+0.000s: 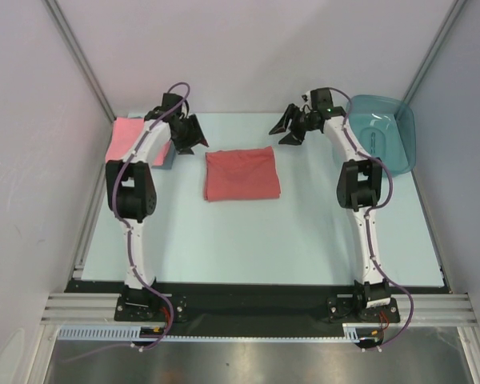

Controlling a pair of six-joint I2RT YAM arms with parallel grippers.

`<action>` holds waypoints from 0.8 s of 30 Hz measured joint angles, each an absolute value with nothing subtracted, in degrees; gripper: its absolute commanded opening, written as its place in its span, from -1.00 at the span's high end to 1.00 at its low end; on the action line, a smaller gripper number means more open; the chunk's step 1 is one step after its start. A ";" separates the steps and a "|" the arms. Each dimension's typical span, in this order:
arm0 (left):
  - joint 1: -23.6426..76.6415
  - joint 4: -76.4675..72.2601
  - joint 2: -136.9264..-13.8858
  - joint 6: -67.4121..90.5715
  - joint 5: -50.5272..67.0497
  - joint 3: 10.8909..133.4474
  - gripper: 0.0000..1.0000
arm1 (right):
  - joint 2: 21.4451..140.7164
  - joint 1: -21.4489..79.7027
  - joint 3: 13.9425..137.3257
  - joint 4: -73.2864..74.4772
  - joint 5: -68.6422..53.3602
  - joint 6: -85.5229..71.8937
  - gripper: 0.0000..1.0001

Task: Fold and stack the t-shirts
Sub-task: Fold the tshirt

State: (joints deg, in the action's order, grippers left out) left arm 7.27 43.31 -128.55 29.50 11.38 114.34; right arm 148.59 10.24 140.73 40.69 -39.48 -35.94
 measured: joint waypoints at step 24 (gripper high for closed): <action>11.20 14.55 -127.15 33.78 32.21 93.65 0.91 | 145.71 17.45 127.39 27.07 -43.03 -33.45 1.00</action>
